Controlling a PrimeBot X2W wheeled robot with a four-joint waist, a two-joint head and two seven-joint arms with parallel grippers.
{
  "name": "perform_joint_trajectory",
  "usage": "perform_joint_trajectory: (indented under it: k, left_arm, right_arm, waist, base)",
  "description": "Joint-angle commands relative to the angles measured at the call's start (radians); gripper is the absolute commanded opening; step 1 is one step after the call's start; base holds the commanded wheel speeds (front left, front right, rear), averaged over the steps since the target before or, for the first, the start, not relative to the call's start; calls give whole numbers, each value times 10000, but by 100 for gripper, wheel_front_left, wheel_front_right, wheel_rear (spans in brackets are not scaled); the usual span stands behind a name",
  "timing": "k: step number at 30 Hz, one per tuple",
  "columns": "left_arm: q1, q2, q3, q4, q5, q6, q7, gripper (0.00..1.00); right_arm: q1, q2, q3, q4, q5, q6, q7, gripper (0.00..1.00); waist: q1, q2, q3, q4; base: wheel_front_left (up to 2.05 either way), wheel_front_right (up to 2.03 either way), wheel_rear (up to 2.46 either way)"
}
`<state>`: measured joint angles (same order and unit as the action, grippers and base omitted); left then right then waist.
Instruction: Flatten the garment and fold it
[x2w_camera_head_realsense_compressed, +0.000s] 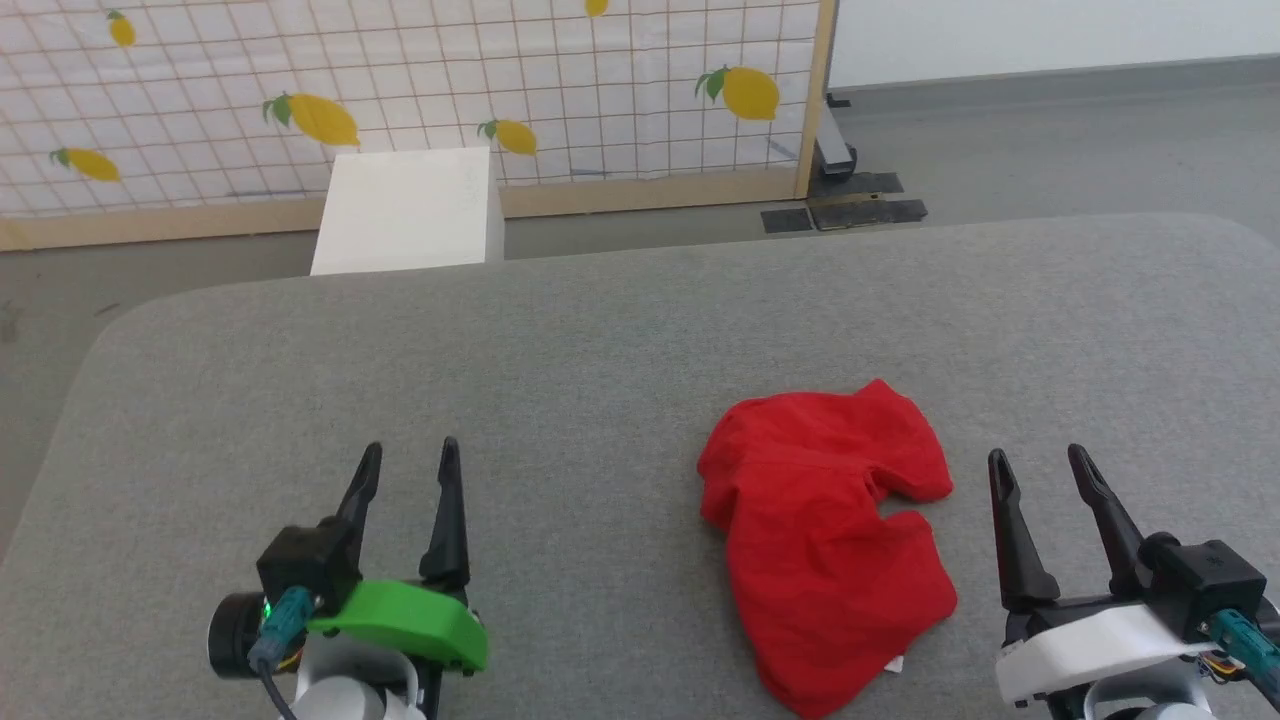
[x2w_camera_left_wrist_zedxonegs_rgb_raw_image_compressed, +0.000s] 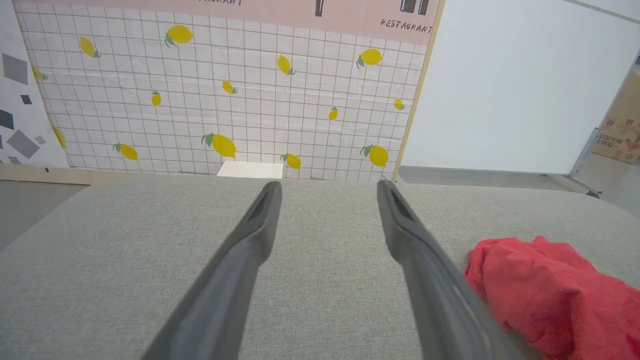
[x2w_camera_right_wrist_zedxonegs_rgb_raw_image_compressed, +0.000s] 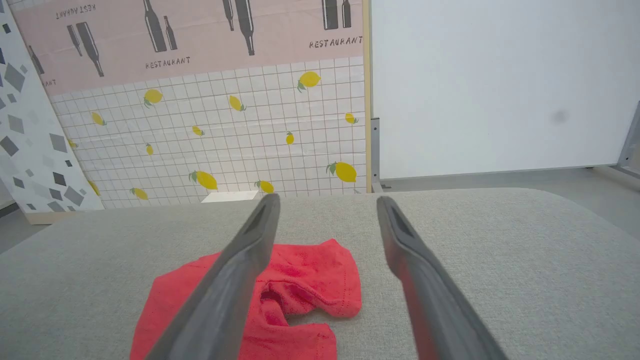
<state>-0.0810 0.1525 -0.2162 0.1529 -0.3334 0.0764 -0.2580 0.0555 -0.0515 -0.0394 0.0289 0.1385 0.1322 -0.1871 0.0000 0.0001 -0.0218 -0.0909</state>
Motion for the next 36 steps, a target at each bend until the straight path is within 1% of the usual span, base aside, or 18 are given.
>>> perform_joint_trajectory:
  k: [1,9,16,24,36]
  left_arm:
    - [252,-123,182,-82,157,-124,-36,100]
    - [917,-599,846,-252,689,-549,-37,100]
    - [1043,-866,1199,-261,981,-839,-37,100]
    - [956,-973,1346,-160,1112,-1010,-37,100]
    - [1009,-1015,1462,-21,1203,-1080,-37,100]
  right_arm:
    - [98,12,15,1,-36,-15,39,100]
    - [166,13,142,153,-68,-15,222,100]
    - [163,13,127,252,-42,-15,219,100]
    - [126,13,146,335,66,-15,115,100]
    - [129,13,158,463,138,-15,66,100]
  waist:
    - [0,-1,74,152]
    - [0,-1,138,370]
    - [0,-1,178,545]
    - [0,-1,192,600]
    - [0,-1,71,613]
  base:
    - [0,0,0]
    - [0,0,0]
    - [0,0,0]
    - [0,0,0]
    - [0,0,0]
